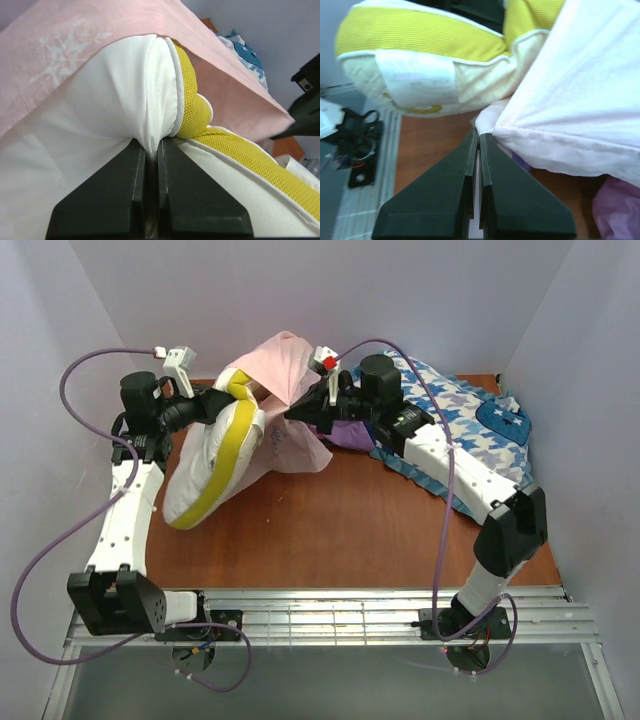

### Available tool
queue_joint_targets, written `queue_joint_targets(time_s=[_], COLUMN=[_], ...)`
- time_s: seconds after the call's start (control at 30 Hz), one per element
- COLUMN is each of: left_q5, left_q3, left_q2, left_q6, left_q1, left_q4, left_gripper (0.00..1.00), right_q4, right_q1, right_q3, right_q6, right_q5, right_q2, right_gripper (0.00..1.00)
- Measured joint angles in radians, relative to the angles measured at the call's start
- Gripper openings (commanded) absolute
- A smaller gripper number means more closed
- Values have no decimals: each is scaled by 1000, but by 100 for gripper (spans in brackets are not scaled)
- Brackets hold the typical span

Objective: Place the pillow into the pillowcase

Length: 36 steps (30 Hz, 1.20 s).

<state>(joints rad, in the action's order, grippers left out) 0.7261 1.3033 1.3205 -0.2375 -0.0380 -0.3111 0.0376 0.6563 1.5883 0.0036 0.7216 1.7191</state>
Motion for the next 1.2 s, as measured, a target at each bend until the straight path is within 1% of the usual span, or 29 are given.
queue_joint_targets(time_s=[0.07, 0.1, 0.2, 0.27, 0.33, 0.4, 0.47, 0.53, 0.63, 0.7, 0.8, 0.83, 0.87, 0.9, 0.93, 0.97, 1.0, 1.07, 1.1, 1.17, 1.2], left_q5=[-55, -99, -261, -337, -391, -441, -441, -428, -425, -435, -474, -482, -480, -454, -394, -375, -315, -201, -170, -142, -133], left_q3=[-9, -29, -177, -291, -354, -359, -349, -357, -358, -333, -218, -178, -151, -124, -112, -111, -123, -195, -237, -336, -415], left_q2=[-73, -112, -220, -220, -124, 54, 223, 291, 244, 166, 47, 10, -21, -68, -125, -140, -177, -241, -256, -261, -242], left_q6=[55, 89, 175, 193, 158, 94, 24, -32, -73, -79, -45, -19, 3, 40, 78, 87, 121, 187, 209, 231, 226], left_q1=[34, 78, 291, 413, 457, 462, 456, 428, 334, 255, 157, 133, 122, 116, 117, 122, 129, 153, 170, 198, 215], left_q4=[-13, -11, 21, 64, 86, 114, 133, 133, 140, 126, 99, 98, 94, 79, 52, 43, 23, -29, -60, -80, -70], left_gripper=[0, 0, 0, 0, 0, 0, 0, 0, 0, 0, 0, 0, 0, 0, 0, 0, 0, 0, 0, 0, 0], right_q4=[-8, -12, -30, -55, -77, -106, -150, -176, -188, -187, -155, -142, -132, -126, -121, -125, -132, -134, -137, -137, -147], right_q1=[14, 21, 46, 54, 53, 52, 52, 58, 70, 72, 72, 72, 72, 69, 64, 60, 53, 29, 15, -18, -35], right_q3=[-23, -53, -211, -321, -444, -549, -611, -615, -536, -423, -213, -153, -114, -81, -73, -73, -75, -93, -109, -180, -231], right_q6=[13, 16, 36, 60, 79, 97, 106, 113, 97, 83, 82, 88, 96, 109, 116, 118, 126, 147, 153, 161, 159], right_q5=[46, 62, 122, 157, 165, 154, 130, 144, 153, 155, 164, 168, 166, 160, 150, 135, 116, 80, 61, 17, -8], right_q2=[-66, -97, -195, -224, -240, -240, -240, -245, -258, -231, -143, -112, -90, -71, -63, -61, -61, -65, -72, -103, -126], right_gripper=[1, 1, 1, 1, 1, 1, 1, 1, 1, 1, 1, 5, 15, 29, 41, 41, 56, 66, 75, 78, 79])
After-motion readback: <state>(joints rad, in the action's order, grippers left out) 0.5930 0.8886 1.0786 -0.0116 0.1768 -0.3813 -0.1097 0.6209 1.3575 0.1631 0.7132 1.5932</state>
